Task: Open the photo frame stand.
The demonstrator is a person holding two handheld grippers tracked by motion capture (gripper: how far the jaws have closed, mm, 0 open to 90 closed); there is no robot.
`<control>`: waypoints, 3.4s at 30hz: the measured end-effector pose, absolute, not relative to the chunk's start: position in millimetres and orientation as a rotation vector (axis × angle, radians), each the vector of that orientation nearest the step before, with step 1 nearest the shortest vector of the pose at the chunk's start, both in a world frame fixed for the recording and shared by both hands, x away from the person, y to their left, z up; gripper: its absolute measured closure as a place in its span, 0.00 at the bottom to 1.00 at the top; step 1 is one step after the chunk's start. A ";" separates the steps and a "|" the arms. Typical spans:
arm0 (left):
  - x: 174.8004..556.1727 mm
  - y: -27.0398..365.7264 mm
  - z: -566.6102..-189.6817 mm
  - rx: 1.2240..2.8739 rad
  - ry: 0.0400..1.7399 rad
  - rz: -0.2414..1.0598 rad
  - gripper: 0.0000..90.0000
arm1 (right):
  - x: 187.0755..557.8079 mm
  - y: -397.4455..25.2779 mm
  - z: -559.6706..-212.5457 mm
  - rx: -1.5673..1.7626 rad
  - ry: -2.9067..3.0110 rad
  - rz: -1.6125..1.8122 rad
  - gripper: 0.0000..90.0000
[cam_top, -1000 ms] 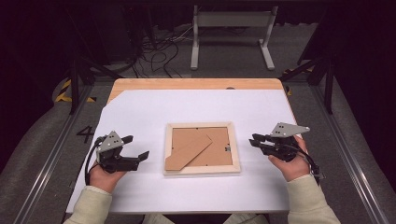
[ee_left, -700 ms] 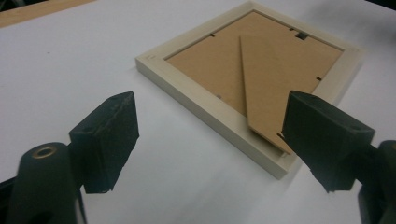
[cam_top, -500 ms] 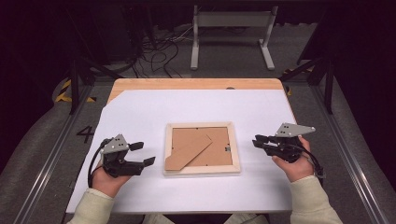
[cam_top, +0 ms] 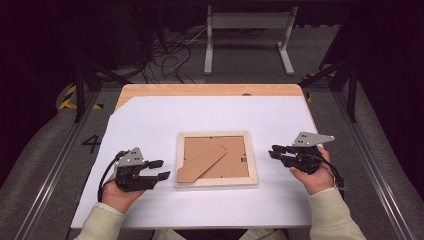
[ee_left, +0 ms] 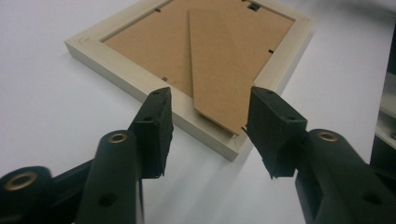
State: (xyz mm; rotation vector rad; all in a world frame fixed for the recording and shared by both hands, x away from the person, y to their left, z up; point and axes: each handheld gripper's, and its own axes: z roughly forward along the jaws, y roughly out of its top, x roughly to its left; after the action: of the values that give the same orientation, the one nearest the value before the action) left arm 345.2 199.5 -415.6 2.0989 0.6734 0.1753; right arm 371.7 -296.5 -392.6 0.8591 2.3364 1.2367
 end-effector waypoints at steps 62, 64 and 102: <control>353.5 171.1 -421.4 2.297 0.582 0.003 0.97 | 372.3 -301.8 -398.6 0.909 2.341 1.230 0.77; 353.6 171.1 -420.5 2.294 0.581 0.006 0.97 | 372.1 -302.1 -398.6 0.909 2.340 1.232 0.77; 367.2 156.5 -372.3 2.045 0.559 0.076 0.97 | 354.0 -328.3 -397.7 0.991 2.280 1.207 0.77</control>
State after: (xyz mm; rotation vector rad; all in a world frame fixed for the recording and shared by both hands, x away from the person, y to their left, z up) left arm 367.2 156.5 -372.3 2.0447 0.5590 0.0756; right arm 354.0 -328.3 -397.7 0.9910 2.2799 1.2072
